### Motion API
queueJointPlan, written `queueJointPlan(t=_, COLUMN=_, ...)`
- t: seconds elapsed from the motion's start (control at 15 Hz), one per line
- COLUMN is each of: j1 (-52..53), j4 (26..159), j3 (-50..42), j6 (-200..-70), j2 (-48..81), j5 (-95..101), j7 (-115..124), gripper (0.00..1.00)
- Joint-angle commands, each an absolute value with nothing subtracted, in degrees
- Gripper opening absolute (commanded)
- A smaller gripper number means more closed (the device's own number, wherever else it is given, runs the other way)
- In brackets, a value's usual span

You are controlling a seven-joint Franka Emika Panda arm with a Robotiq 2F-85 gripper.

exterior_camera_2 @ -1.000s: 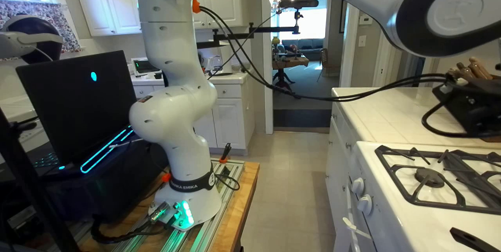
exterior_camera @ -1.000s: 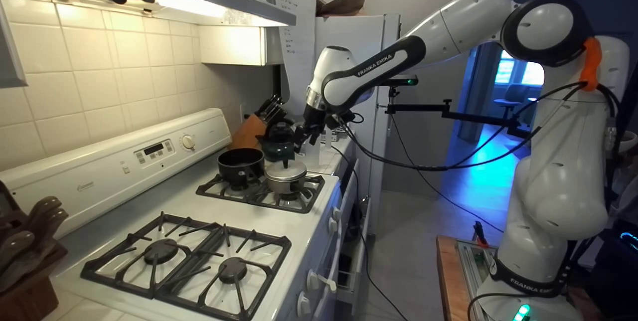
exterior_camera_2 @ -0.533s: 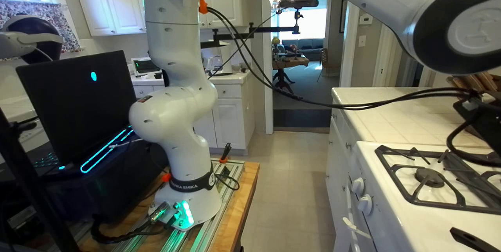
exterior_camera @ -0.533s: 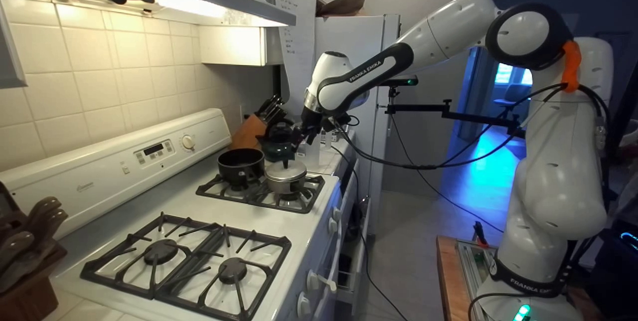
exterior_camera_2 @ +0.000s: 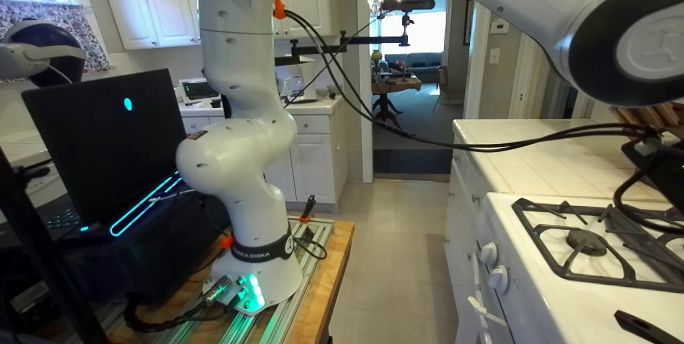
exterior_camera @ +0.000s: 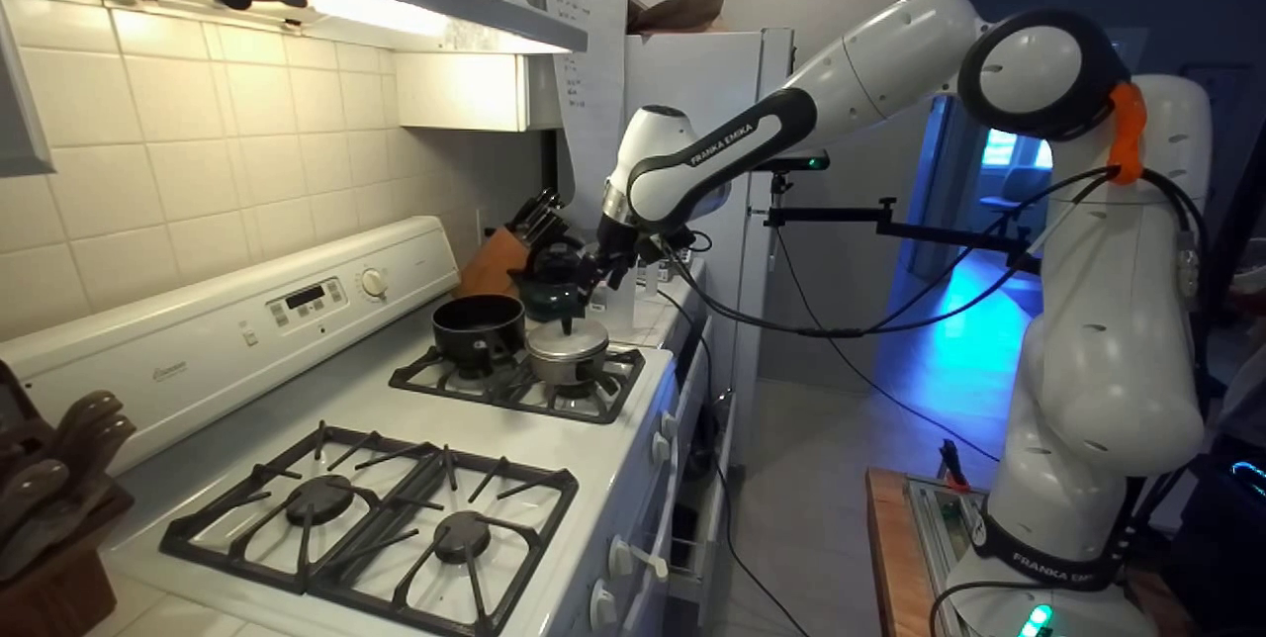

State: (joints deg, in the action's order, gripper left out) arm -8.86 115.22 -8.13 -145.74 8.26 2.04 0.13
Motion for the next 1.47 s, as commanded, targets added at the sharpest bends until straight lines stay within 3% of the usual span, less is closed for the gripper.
queueJointPlan(t=0.0, j1=-9.21, j4=112.48, j3=-8.12, j6=-144.33, j2=10.28, j5=0.97, j7=-1.73, gripper=1.00)
queueJointPlan(t=1.4, j1=-10.84, j4=105.41, j3=-6.93, j6=-152.46, j2=21.10, j5=0.61, j7=-7.02, gripper=1.00)
